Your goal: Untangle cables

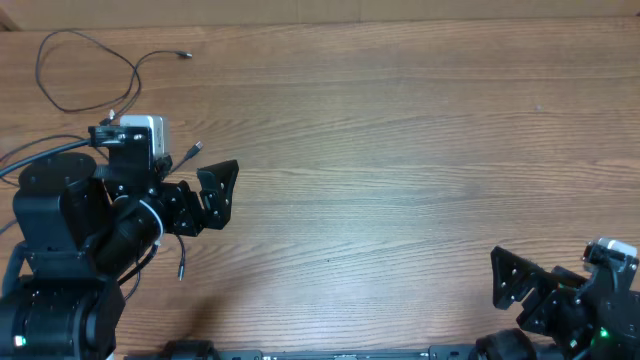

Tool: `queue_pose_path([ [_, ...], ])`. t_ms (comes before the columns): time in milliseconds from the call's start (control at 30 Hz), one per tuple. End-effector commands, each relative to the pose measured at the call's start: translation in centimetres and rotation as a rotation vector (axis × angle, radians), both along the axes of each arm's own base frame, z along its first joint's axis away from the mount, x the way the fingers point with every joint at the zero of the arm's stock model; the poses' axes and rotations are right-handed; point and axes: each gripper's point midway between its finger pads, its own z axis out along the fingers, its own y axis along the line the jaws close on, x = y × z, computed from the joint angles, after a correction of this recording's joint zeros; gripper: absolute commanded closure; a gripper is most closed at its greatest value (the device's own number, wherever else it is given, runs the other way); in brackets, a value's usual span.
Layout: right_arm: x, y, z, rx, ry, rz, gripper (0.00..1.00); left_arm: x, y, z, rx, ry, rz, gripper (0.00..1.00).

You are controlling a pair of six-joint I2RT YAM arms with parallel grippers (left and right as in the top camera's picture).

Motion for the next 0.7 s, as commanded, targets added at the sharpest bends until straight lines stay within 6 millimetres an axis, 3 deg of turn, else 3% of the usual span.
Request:
queue_pose_path([
  [0, -0.6, -0.3, -0.8, -0.024, 0.038, 0.003, 0.0, 0.3, 0.1, 0.1, 0.023, -0.006, -0.005, 0.0],
  [667, -1.2, -0.3, -1.4, -0.019, 0.073, 0.001, 0.0, 2.8, 0.1, -2.4, 0.024, 0.097, -0.007, 0.0],
])
